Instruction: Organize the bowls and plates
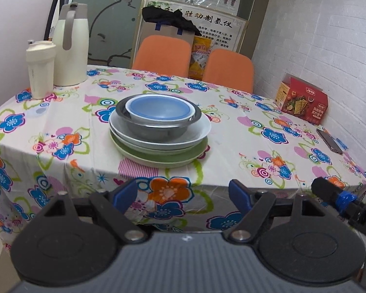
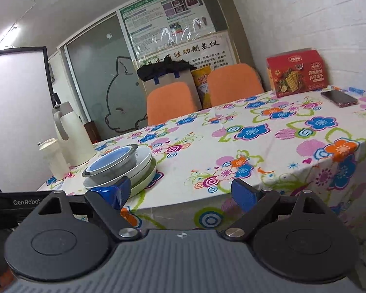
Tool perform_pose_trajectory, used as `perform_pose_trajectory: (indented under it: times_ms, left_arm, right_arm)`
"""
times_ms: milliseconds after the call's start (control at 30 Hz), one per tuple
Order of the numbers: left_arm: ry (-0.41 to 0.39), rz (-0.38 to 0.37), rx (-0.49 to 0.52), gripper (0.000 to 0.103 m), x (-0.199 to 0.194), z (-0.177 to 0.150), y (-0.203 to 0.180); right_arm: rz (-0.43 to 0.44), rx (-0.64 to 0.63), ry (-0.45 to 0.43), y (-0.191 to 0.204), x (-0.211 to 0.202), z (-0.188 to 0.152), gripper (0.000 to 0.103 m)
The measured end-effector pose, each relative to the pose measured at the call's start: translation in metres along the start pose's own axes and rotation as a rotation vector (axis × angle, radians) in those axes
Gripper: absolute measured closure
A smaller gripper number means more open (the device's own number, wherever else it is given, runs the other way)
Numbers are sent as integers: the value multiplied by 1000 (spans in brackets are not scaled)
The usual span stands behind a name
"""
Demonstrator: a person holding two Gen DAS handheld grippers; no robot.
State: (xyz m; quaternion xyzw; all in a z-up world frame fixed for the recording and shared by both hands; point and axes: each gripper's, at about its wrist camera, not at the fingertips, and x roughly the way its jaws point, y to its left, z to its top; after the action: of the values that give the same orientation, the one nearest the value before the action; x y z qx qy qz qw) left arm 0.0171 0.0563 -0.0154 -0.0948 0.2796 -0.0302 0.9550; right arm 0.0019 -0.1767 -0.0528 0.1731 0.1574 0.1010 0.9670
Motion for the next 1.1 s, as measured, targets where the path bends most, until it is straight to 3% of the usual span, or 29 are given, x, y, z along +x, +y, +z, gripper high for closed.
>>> perform_pose_trajectory:
  times_ms: [133, 433, 567, 633, 767, 1100]
  left_arm:
    - [-19, 13, 40, 23, -4, -5, -9]
    - [-52, 110, 122, 23, -12, -11, -18]
    - [-58, 117, 146, 22, -14, -10, -24]
    - [-67, 132, 162, 22, -15, -11, -28]
    - [-95, 161, 199, 22, -19, -14, -35]
    - [-119, 162, 252, 21, -24, -17, -48]
  right_arm:
    - [-24, -6, -66, -5, -11, 4, 27]
    - [25, -32, -69, 3, -14, 5, 26]
    - [-2, -96, -152, 18, -22, 13, 26]
    - [-60, -140, -173, 23, -23, 11, 26]
    - [-154, -163, -171, 19, -23, 8, 26]
    - [-155, -101, -96, 1, -14, 0, 26]
